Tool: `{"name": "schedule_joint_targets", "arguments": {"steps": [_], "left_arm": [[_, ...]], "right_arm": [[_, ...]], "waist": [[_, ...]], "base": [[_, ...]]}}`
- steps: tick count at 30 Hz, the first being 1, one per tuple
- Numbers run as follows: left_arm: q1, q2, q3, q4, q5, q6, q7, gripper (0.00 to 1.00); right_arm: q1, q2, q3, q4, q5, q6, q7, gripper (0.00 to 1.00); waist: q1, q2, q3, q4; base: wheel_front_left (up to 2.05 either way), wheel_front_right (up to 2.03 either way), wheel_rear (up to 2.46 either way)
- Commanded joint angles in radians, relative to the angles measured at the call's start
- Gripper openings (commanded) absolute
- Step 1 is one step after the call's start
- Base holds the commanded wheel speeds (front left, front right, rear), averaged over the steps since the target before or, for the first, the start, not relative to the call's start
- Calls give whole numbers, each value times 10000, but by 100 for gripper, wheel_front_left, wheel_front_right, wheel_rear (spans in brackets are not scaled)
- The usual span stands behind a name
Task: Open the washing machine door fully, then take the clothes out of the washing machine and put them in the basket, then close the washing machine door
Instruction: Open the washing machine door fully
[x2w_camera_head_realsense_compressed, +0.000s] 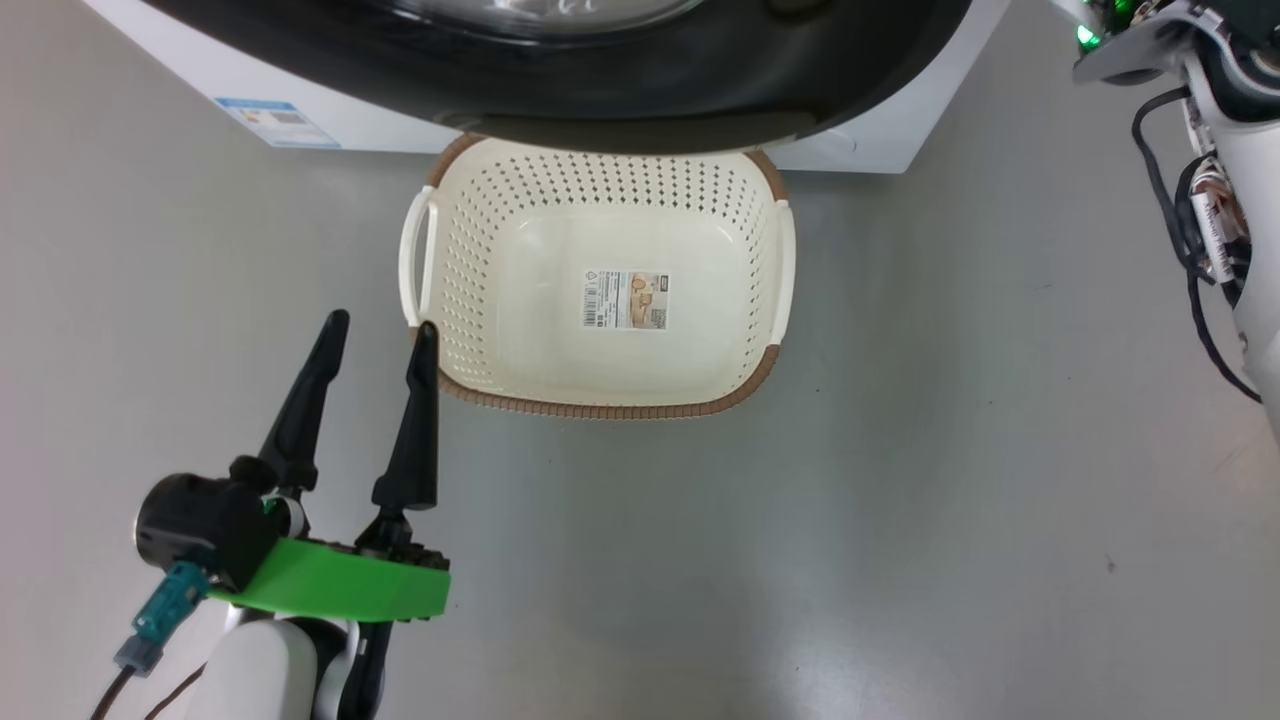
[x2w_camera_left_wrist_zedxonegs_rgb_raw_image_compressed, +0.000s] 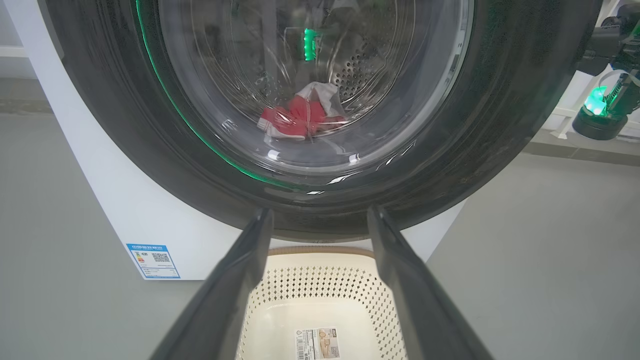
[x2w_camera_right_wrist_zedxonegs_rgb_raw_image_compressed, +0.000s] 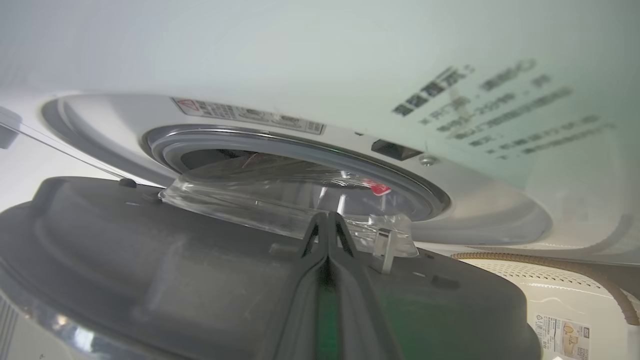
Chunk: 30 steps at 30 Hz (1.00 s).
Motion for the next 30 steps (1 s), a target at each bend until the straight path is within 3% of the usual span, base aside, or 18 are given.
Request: {"name": "schedule_joint_targets", "arguments": {"steps": [1,16,28,29,30], "left_arm": [[-72,235,369,-185,64,-56,-78,100],[243,198,645,136,207,-56,-78,100],[439,218,681,221,201,-56,-78,100],[447,224,686,226,200,-56,-78,100],[454,229,688,228,198,-56,-78,100]], "right_arm": [[225,411,190,-383,-30,81,146,0],[1248,730,788,-532,-86,81,842,0],[1613,851,806,-441,-142,81,550,0],[1649,872,741,-472,-134,81,390,27],[1701,902,677,-485,-116,81,239,40]], "waist": [[0,0,-54,-54],[0,0,-866,-387],[0,0,-1089,-492],[0,0,-1098,-505],[0,0,-1110,-517]], "base": [[0,0,0],[0,0,0],[0,0,0],[0,0,0],[0,0,0]]}}
